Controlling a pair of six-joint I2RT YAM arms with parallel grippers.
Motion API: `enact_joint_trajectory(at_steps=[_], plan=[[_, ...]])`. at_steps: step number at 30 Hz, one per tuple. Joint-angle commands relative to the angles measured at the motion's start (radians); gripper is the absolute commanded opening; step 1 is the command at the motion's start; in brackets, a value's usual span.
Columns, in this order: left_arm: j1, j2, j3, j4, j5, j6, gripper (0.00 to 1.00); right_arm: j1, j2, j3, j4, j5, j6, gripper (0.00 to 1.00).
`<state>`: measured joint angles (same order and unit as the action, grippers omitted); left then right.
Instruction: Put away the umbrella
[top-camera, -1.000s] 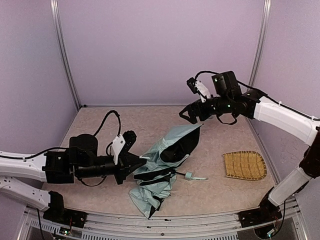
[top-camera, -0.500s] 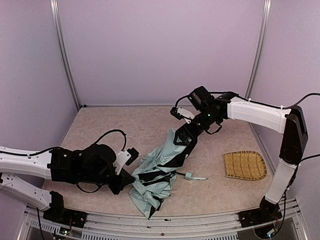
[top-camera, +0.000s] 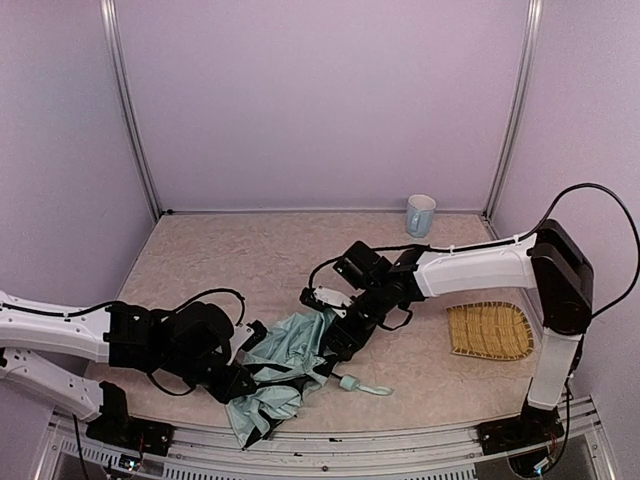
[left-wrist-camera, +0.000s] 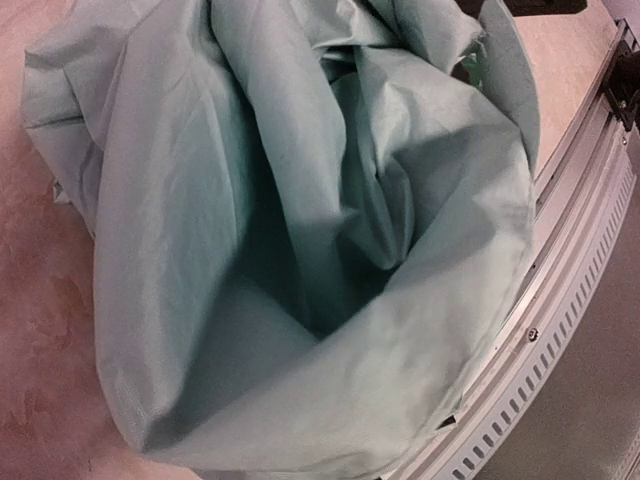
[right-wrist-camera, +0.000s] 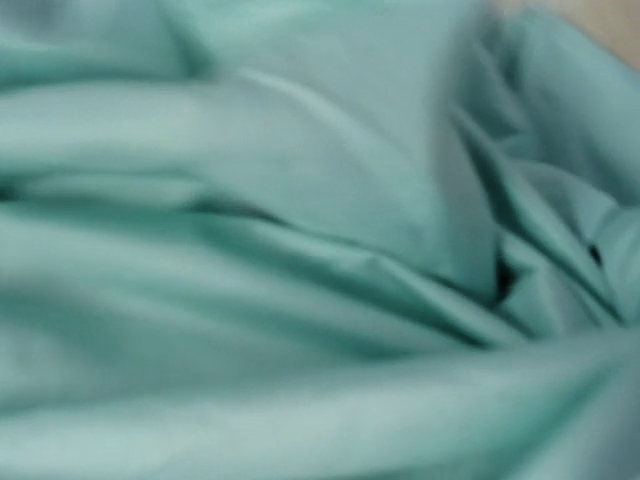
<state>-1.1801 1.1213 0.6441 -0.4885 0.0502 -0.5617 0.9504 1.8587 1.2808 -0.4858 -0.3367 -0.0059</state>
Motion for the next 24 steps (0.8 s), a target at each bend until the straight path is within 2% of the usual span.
enact_joint_trajectory(at_steps=[1, 4, 8, 14, 19, 24], plan=[[-0.01, 0.029, 0.017, -0.011, 0.034, -0.007, 0.0, 0.008, 0.054, -0.024, 0.073, 0.052, 0.007, 0.95], [-0.007, -0.008, 0.031, -0.013, -0.006, -0.004, 0.0, 0.007, -0.037, -0.04, 0.07, 0.105, -0.003, 0.95], [0.03, -0.09, 0.041, -0.014, -0.053, -0.019, 0.0, 0.009, -0.248, -0.087, 0.06, 0.254, 0.008, 0.95], [0.123, -0.232, 0.034, 0.018, -0.06, -0.027, 0.0, 0.108, -0.463, -0.287, 0.192, 0.324, 0.058, 0.88], [0.138, -0.28, 0.055, 0.005, -0.073, -0.026, 0.0, 0.248, -0.466, -0.431, 0.336, 0.424, 0.072, 0.79], [0.14, -0.278, 0.065, -0.001, -0.058, -0.017, 0.0, 0.268, -0.312, -0.411, 0.368, 0.441, 0.04, 0.81]])
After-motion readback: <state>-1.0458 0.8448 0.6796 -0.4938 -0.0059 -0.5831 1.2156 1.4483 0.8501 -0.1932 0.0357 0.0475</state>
